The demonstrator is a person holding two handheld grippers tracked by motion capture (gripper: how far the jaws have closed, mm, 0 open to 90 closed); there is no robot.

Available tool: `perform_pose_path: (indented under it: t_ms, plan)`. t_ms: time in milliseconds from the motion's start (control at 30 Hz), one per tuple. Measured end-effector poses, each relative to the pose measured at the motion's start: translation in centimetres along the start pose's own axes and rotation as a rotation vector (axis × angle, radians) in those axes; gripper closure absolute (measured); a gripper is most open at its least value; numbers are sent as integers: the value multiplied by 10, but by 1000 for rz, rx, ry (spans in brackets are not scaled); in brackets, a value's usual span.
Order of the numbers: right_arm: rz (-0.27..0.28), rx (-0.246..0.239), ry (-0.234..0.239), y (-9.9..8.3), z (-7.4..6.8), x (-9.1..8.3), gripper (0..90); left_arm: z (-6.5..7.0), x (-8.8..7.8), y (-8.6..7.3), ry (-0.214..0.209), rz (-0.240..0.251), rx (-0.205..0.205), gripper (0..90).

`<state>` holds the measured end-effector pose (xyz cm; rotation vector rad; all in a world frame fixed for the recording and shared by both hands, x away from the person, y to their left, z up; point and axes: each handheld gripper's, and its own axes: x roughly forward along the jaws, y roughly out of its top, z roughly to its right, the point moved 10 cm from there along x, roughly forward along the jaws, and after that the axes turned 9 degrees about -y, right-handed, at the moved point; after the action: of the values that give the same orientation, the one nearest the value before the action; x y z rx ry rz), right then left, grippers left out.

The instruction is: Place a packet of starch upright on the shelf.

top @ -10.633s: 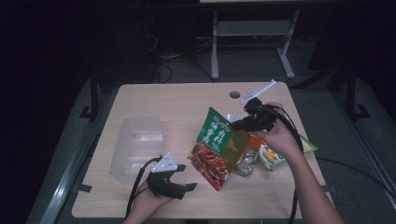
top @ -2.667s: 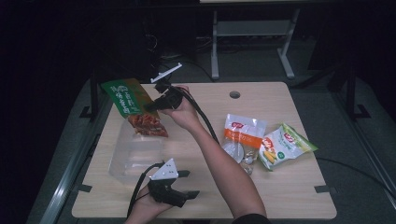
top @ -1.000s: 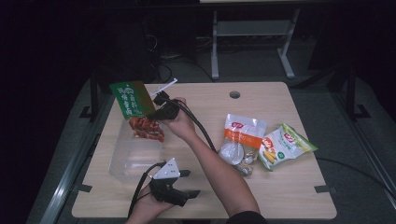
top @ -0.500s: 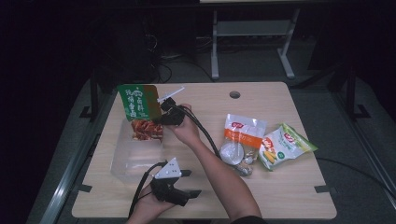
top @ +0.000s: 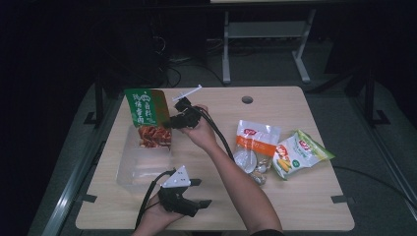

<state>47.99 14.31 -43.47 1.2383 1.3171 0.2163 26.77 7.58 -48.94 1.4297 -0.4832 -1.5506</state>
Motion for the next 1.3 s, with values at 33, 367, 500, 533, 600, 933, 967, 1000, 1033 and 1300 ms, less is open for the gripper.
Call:
perform_pose_path:
  t_ms: [33,367,500,533,600,933,967,1000,1033,1300]
  plan:
    - [3,-7,-2,0,1,-2,656,0,0,0,0,1,0,237]
    - [11,-23,10,-3,-1,-30,623,2,1,0,-8,2,1,236]
    - [22,-1,30,-7,-2,-42,613,2,1,0,-10,3,-5,236]
    - [22,-1,30,-7,-2,-42,613,2,1,0,-10,3,-5,236]
    - [17,-2,21,-14,1,-52,599,2,2,0,-11,1,-3,236]
    - [-6,20,-21,-36,16,-77,559,0,1,1,-14,9,-4,236]
    - [-7,24,-24,-38,17,-79,554,0,1,1,-15,8,-4,236]
    - [-10,28,-28,-41,19,-82,550,0,1,1,-16,6,-3,236]
    - [-11,25,-32,-44,21,-85,544,0,1,1,-16,6,-3,236]
    - [-36,45,-70,-71,33,-111,498,-1,2,0,-26,9,-16,235]
